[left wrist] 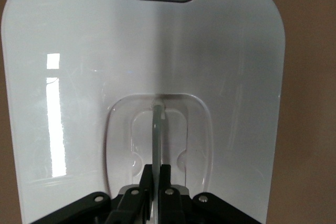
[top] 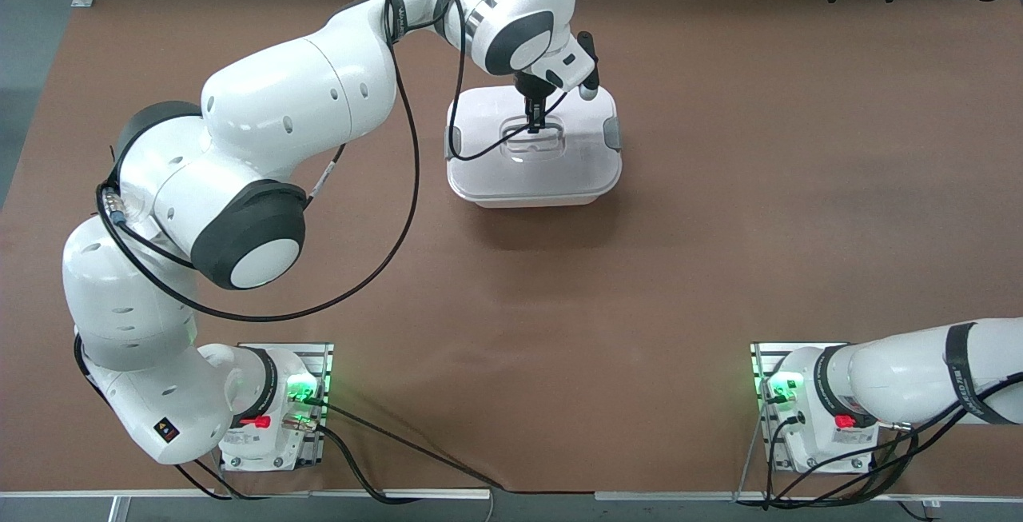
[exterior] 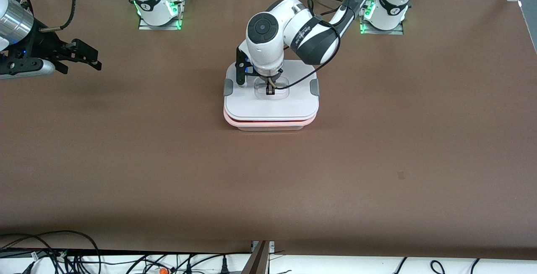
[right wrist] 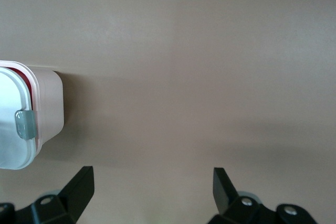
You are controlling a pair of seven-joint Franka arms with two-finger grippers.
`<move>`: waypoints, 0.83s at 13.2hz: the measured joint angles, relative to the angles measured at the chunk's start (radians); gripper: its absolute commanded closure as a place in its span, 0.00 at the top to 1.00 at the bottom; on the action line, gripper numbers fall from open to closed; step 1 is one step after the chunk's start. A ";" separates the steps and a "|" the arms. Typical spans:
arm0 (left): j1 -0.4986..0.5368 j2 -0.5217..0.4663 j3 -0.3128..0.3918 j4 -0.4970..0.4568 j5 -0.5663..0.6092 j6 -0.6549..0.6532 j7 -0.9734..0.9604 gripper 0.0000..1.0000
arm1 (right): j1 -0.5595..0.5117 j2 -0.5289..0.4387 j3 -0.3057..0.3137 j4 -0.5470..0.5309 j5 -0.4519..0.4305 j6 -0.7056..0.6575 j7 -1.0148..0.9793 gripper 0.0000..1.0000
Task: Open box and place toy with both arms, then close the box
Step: 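Lower the lid onto the box with the left gripper and press it shut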
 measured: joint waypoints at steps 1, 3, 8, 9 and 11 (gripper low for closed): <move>0.000 0.000 0.002 0.001 0.006 0.005 0.000 0.00 | -0.001 0.000 0.000 0.000 -0.001 0.003 0.000 1.00; -0.001 0.003 0.002 0.012 0.029 0.010 -0.001 0.00 | -0.002 0.000 0.000 0.000 -0.001 0.009 0.000 1.00; -0.004 0.049 0.002 0.053 0.036 0.011 -0.014 0.00 | -0.002 0.000 0.005 0.000 -0.001 0.016 0.000 1.00; -0.004 0.054 0.002 0.059 0.038 0.010 -0.016 0.00 | -0.002 0.000 0.005 0.000 -0.002 0.017 0.000 1.00; -0.005 0.055 0.002 0.063 0.044 0.009 -0.018 0.00 | -0.002 0.000 0.005 0.000 -0.015 0.020 0.000 1.00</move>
